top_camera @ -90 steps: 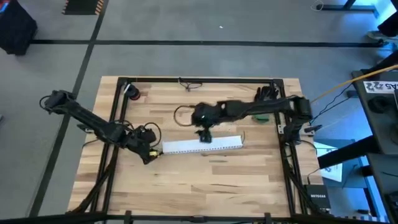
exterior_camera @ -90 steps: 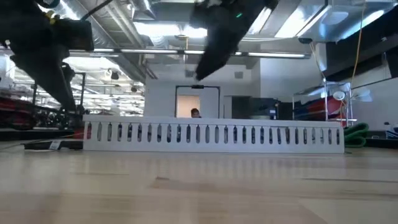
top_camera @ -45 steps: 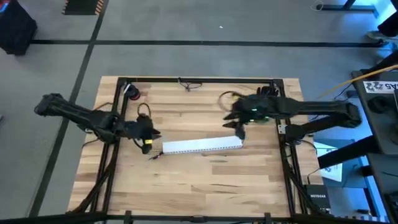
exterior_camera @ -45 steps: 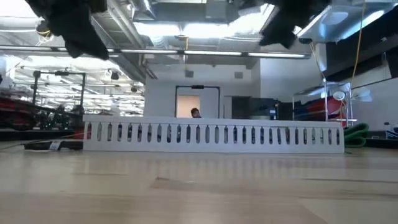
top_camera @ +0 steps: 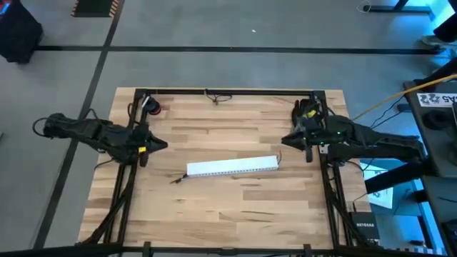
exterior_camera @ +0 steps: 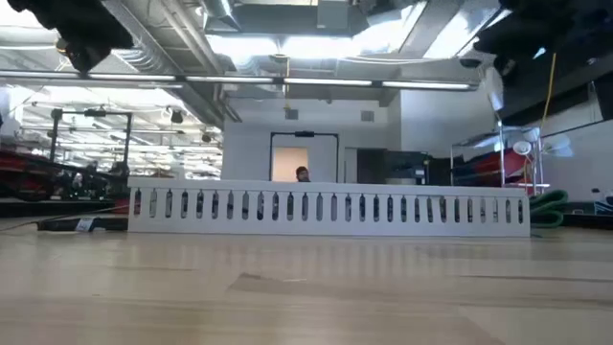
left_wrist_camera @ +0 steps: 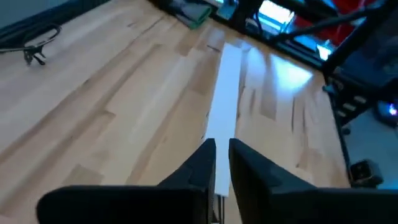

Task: Ziptie cables
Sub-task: Return to Home Position

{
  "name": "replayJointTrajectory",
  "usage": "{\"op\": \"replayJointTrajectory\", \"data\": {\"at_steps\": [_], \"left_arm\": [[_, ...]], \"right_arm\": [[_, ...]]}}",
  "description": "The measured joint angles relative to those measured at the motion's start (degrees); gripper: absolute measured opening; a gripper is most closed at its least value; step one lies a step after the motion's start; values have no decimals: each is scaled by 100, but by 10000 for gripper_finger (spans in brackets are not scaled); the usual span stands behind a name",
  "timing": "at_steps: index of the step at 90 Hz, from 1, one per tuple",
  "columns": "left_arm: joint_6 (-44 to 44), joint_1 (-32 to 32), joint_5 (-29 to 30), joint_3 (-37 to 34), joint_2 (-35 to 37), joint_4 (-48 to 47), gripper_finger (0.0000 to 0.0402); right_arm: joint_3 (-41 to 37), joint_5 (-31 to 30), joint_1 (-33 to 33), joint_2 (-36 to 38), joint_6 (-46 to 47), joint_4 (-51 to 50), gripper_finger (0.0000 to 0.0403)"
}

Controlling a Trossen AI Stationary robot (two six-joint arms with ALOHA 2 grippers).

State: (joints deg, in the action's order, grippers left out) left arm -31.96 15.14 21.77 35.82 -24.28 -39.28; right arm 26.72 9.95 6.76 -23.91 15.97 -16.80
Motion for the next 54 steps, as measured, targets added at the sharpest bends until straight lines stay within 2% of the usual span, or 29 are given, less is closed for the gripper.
{"op": "replayJointTrajectory", "data": {"at_steps": [9,35,46,54], "left_arm": [[146,2,87,-253,89,488,38],[1645,6,-160,-1419,969,3102,37],[1746,6,-400,-1708,1502,3431,38],[1840,5,-666,-1924,1881,3603,38]], "right_arm": [[-250,116,2,507,-196,-11,68],[-992,-17,2,2348,-276,23,69],[-1109,-61,2,2348,-298,-83,69],[-1206,-45,2,2236,-297,295,69]]}}
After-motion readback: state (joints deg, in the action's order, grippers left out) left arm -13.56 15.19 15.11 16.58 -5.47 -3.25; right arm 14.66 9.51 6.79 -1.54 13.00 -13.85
